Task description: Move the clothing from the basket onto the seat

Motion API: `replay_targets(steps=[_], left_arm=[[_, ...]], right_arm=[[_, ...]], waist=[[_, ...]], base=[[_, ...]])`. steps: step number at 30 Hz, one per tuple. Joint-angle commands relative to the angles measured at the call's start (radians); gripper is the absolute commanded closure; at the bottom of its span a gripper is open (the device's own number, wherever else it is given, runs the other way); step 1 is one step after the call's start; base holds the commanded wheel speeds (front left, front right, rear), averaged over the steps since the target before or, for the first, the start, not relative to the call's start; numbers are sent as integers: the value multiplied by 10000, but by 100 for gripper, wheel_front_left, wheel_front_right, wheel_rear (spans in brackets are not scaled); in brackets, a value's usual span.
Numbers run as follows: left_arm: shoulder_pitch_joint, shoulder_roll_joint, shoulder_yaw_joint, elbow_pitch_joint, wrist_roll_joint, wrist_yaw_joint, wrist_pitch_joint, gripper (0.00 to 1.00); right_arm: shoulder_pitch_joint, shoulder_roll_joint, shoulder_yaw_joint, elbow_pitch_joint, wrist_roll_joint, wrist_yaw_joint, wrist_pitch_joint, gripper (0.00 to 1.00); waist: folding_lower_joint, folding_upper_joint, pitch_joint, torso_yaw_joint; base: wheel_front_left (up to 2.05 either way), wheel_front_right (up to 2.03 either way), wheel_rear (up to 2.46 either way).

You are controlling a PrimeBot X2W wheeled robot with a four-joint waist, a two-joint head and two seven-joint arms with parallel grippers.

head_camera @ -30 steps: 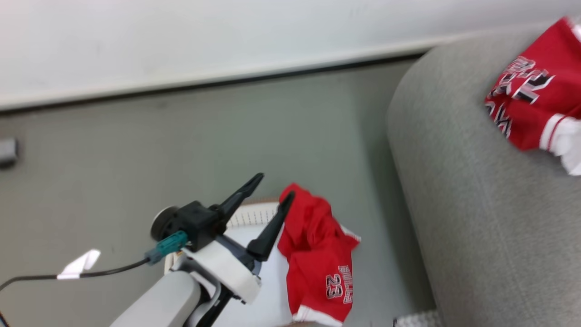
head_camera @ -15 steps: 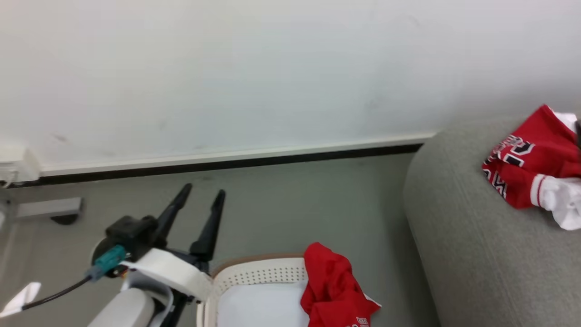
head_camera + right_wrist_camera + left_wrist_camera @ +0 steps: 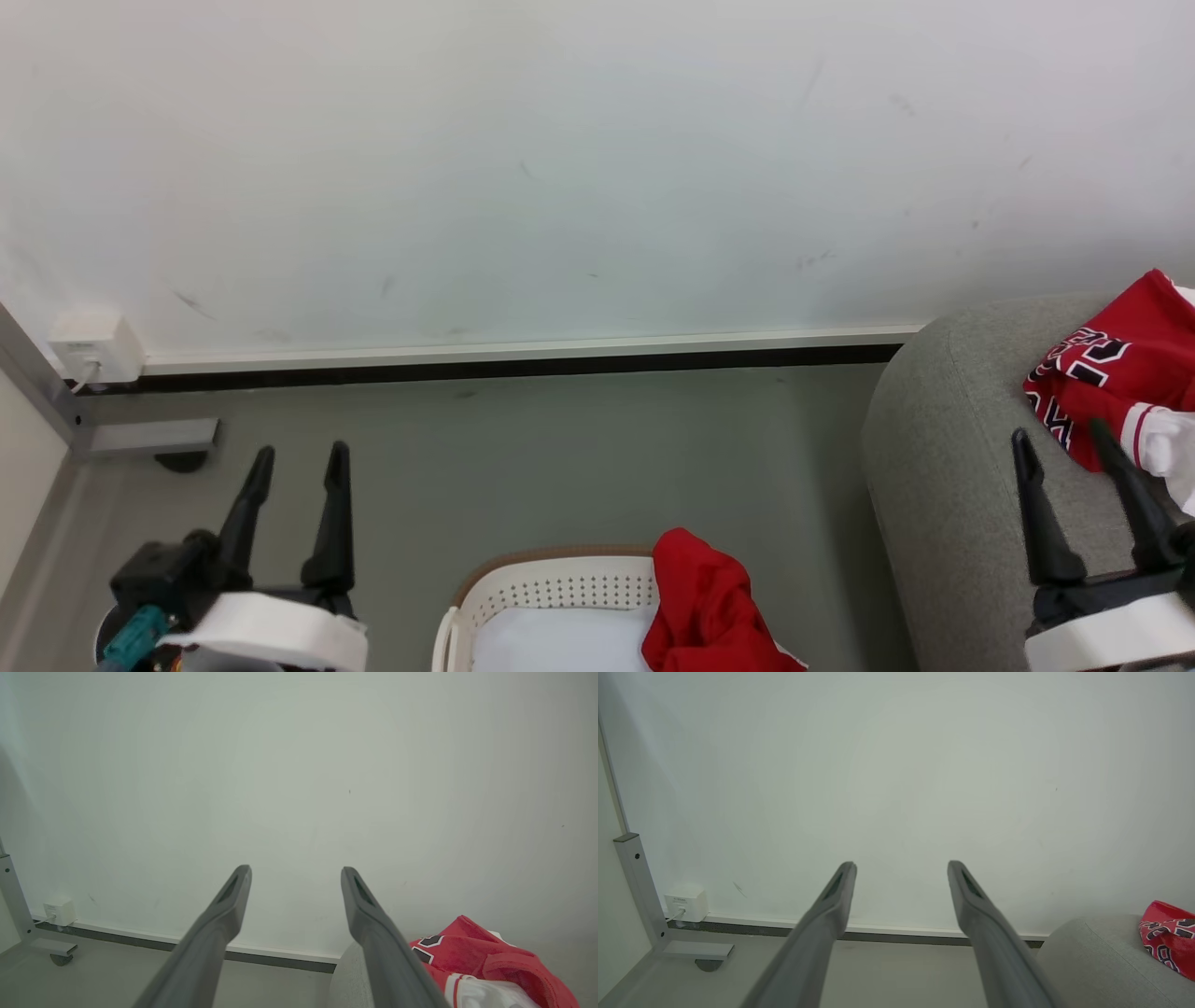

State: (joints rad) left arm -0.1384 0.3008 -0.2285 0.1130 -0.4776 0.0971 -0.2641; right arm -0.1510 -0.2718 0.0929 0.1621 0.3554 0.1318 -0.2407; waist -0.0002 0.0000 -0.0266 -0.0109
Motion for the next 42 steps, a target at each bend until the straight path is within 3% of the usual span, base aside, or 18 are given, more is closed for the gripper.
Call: replay_targets(steps=[1,13,19,28,42], left_arm=[[430,-222,360,-3,324,-169,-3,0],[1387,-1647,1774,305,1773,-1343,-4,0],[1206,-2069,2174,497,2195,-1743,-4,0],[1098,-2327,2478,767,2579,-2072,-4,0],[978,-2446,2694,944,2714,-2244,-4,0]], right_arm=[[388,277,-2,-65,-228,-22,-146,0],[1139,1220,-387,-75,-1470,-22,-246,0],[1133,1463,-277,-201,-1619,-22,-249,0],[1000,1579,-159,-228,-1559,-22,-251,0],[908,1614,-200,-183,-1490,-22,-250,0]], waist=[[2,0,-3,-12],[2,0,56,-86],[2,0,81,-68],[2,0,125,-104],[2,0,187,-194]], base=[[0,0,0],[0,0,0],[0,0,0],[0,0,0],[0,0,0]])
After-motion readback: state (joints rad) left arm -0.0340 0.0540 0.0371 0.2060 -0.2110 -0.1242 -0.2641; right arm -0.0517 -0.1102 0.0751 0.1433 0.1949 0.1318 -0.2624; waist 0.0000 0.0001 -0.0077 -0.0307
